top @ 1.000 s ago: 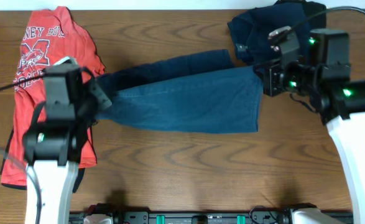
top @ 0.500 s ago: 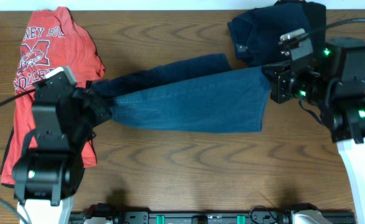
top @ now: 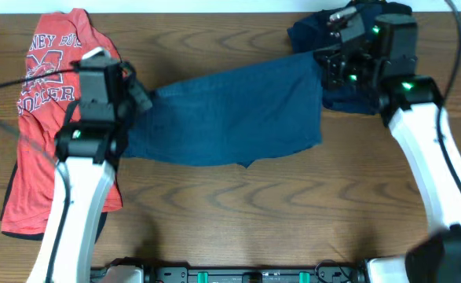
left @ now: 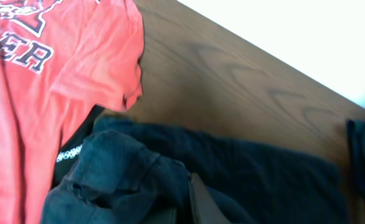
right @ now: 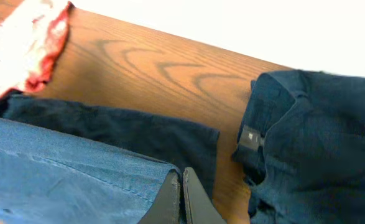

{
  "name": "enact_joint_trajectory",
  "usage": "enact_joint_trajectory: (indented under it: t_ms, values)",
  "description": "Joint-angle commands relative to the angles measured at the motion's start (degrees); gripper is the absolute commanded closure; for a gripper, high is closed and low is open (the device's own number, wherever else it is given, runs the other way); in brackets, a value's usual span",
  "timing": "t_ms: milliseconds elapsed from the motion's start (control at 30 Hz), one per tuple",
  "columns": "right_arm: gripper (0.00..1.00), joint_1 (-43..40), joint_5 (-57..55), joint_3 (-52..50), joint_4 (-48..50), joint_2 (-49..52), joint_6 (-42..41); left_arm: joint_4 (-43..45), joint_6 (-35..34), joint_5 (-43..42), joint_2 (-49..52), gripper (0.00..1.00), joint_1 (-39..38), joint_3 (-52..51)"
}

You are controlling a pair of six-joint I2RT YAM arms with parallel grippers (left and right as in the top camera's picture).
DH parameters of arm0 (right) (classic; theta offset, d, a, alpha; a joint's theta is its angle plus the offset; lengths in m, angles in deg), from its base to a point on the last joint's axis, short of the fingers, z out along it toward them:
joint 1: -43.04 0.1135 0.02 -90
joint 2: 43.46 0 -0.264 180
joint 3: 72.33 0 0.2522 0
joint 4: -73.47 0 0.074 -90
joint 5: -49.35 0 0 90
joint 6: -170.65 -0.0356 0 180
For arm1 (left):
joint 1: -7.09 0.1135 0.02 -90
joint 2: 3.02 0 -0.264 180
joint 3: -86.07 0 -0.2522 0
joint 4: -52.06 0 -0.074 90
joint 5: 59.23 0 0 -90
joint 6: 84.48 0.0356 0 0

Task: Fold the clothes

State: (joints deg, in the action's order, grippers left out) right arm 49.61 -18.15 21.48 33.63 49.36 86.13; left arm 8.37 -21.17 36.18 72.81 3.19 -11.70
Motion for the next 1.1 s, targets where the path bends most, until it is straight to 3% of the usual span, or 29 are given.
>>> enact_joint_trajectory:
  t_ms: [0,333,367,433,467,500,533,700,900,1067]
  values:
    - [0.99,-1.2,-6.4,0.8,1.4,4.9,0.8,2.5,1.5,7.7,4.9,0.94,1.3,-0.3]
    - [0.99,-0.9,-2.7,0.8,7.5,18.2,0.6,11.0,1.5,7.7,20.3,0.94,1.3,-0.3]
    - [0.91,-0.6,-2.0,0.8,8.5,19.3,0.5,11.9,1.5,7.7,21.7,0.94,1.3,-0.3]
    - [0.52,-0.1,-1.1,0.8,10.1,21.4,0.5,13.4,1.5,7.7,24.4,0.83,1.3,-0.3]
    - [0.26,0.2,-1.1,0.8,10.7,22.1,0.3,13.9,1.5,7.7,25.6,0.67,1.3,-0.3]
    - [0.11,0.3,-1.1,0.8,10.9,22.6,0.3,14.3,1.5,7.7,26.4,0.48,1.3,-0.3]
    - [0.02,0.4,-1.1,0.8,10.8,22.6,0.3,14.5,1.5,7.7,26.9,0.38,1.4,-0.3]
    - [0.01,0.5,-1.0,1.0,8.3,20.5,-1.4,14.1,1.6,7.7,25.6,0.17,1.5,-0.3]
    - [0.01,0.6,-0.4,1.0,-4.1,14.0,-1.7,5.8,1.7,5.1,18.7,0.13,1.5,-0.3]
    - [0.01,0.7,2.0,0.8,-14.0,13.5,-1.7,-4.4,5.8,0.5,15.3,0.12,1.5,-0.3]
